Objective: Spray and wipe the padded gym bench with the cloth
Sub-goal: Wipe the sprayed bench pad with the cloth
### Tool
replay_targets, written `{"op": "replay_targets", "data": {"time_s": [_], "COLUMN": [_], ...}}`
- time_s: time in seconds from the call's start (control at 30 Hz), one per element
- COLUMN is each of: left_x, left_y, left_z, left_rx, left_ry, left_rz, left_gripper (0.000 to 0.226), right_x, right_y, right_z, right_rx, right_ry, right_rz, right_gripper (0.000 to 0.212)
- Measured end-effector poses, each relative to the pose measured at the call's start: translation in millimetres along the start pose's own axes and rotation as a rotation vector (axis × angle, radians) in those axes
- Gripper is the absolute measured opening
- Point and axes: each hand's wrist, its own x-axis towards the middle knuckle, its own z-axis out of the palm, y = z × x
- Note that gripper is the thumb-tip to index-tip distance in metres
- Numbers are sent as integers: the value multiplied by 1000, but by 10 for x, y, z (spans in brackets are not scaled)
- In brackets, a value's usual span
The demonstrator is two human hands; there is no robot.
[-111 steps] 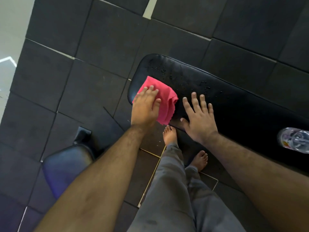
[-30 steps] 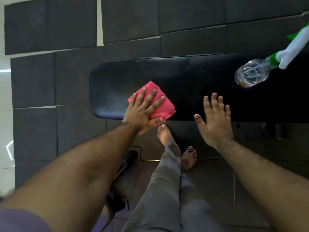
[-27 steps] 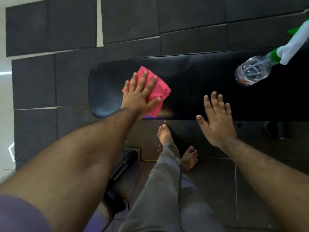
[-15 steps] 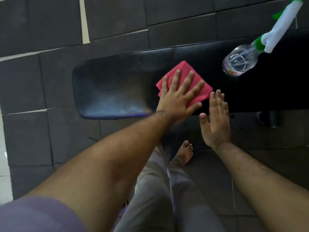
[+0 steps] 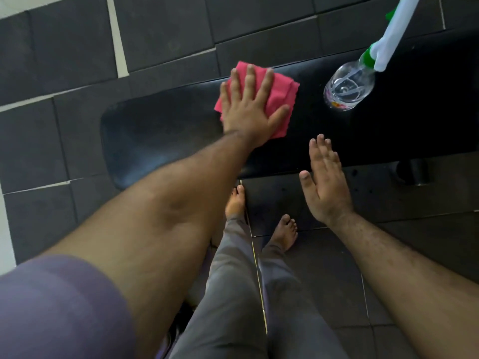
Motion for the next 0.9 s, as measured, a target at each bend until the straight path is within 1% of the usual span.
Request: {"op": "replay_targets", "data": {"time_s": [0.07,0.13,0.2,0.23,0.27,0.33,0.43,0.5,0.53,0.6,0.67,0.77,0.83,0.9], "left_x": [-57,-365,-745,-901,-1024,-1119,-753,-303,-98,141,93,-491,-957,-1221], "left_y": [336,449,272,109,-71,-383,-533,-364,-225,98,434,713,617,267], "left_z": [85,189,297,331,349,294,116,-20,-72,-70,52,270,437,551], "left_rx": [-24,11,55,76,90,115,127,36,-7,-36,-29,6,70,130], "left_ry": [4,4,-18,-29,-36,-54,-69,-63,-60,-55,-27,4,-8,-3], "left_rz": [21,151,325,388,415,366,178,39,-3,-7,70,283,462,574], "left_gripper": [93,90,90,91,91,93,97,99,100,97,93,89,83,76], "right_x": [-24,-45,-63,-67,-68,-70,-95,-109,-112,-114,-124,-153,-165,-146], "right_y": [12,36,67,89,116,168,245,277,279,260,231,182,167,172], "right_z": [-11,-28,-61,-78,-94,-122,-136,-142,-146,-146,-140,-135,-125,-126], "right_rx": [14,4,-32,-61,-93,-137,-125,-102,-86,-37,28,74,61,61], "right_ry": [55,123,140,127,104,58,33,28,28,49,98,150,148,132], "right_rz": [-11,-1,48,80,105,119,89,77,75,82,104,131,137,153], "right_gripper": [88,90,92,93,94,92,86,84,84,86,89,95,98,99]}}
